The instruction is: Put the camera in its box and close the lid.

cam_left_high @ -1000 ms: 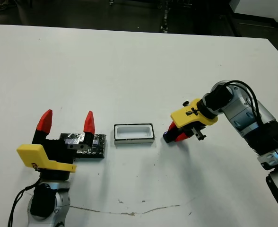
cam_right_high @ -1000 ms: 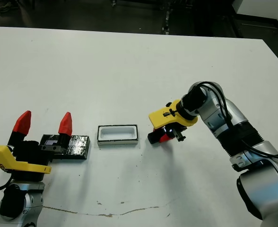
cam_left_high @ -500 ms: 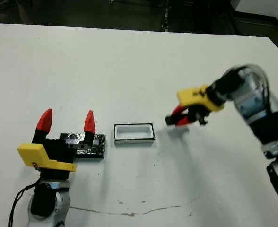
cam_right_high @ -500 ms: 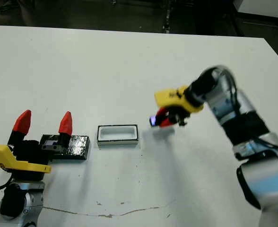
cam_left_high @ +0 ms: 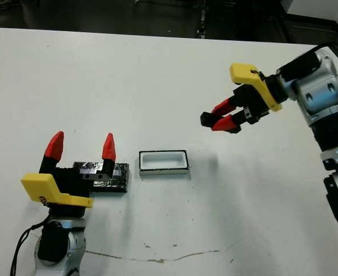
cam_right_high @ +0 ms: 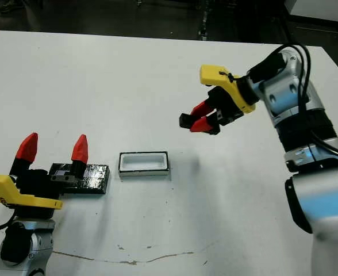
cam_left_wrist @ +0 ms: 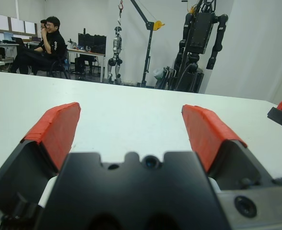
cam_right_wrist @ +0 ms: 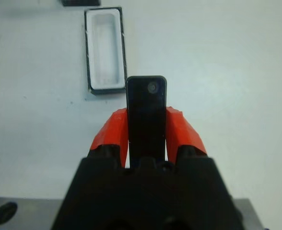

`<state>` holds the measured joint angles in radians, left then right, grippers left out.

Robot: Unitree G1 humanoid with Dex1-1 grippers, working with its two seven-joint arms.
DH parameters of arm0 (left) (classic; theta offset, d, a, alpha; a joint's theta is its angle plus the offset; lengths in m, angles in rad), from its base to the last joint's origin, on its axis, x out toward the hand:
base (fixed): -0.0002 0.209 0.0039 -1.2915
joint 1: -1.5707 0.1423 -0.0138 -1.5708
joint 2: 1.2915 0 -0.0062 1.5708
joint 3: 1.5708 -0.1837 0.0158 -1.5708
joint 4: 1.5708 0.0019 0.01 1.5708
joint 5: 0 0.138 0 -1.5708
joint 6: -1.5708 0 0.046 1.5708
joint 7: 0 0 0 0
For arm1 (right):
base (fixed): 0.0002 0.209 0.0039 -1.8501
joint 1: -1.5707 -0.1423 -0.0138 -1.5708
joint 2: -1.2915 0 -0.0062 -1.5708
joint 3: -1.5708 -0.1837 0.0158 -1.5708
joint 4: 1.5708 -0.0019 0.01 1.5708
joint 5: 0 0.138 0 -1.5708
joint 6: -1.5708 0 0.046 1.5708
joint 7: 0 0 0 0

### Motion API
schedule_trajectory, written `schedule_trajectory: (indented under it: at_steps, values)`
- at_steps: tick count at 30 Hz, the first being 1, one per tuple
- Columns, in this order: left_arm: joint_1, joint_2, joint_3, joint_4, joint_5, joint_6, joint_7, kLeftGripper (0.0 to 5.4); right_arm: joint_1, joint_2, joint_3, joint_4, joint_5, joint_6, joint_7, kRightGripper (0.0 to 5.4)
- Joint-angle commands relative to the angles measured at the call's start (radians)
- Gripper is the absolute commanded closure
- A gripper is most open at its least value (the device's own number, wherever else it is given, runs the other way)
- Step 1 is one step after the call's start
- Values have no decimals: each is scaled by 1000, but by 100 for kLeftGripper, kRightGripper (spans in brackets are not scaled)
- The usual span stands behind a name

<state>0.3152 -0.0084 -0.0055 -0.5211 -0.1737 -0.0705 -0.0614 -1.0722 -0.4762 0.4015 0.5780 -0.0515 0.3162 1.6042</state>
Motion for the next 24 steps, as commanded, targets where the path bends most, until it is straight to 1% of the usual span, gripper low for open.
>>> schedule_trajectory:
  at_steps: [1,3,6,8,13,16,20,23,24]
  values:
    - [11,-4,0,7,5,-1,5,0,-21,28,0,11,48,6,10,374]
    - [13,-6,2,7,2,-1,6,0,-17,47,2,20,87,37,10,374]
    - [16,-9,3,10,8,-6,11,0,-15,64,19,1,116,82,10,374]
    - [17,-7,3,11,12,-7,11,0,-8,78,17,-17,118,83,8,374]
    - [18,-8,5,11,-10,-4,2,0,2,111,19,-36,106,60,-26,374]
    - [18,-8,6,13,-6,-8,6,0,3,123,21,-47,99,82,-57,374]
    - [20,-5,7,11,3,-7,8,0,34,137,2,-87,110,48,-114,374]
    - [21,-5,8,18,2,-22,2,0,57,150,-4,-121,122,78,-155,374]
    - [20,-5,9,20,3,-25,2,0,61,156,-5,-130,127,104,-167,374]
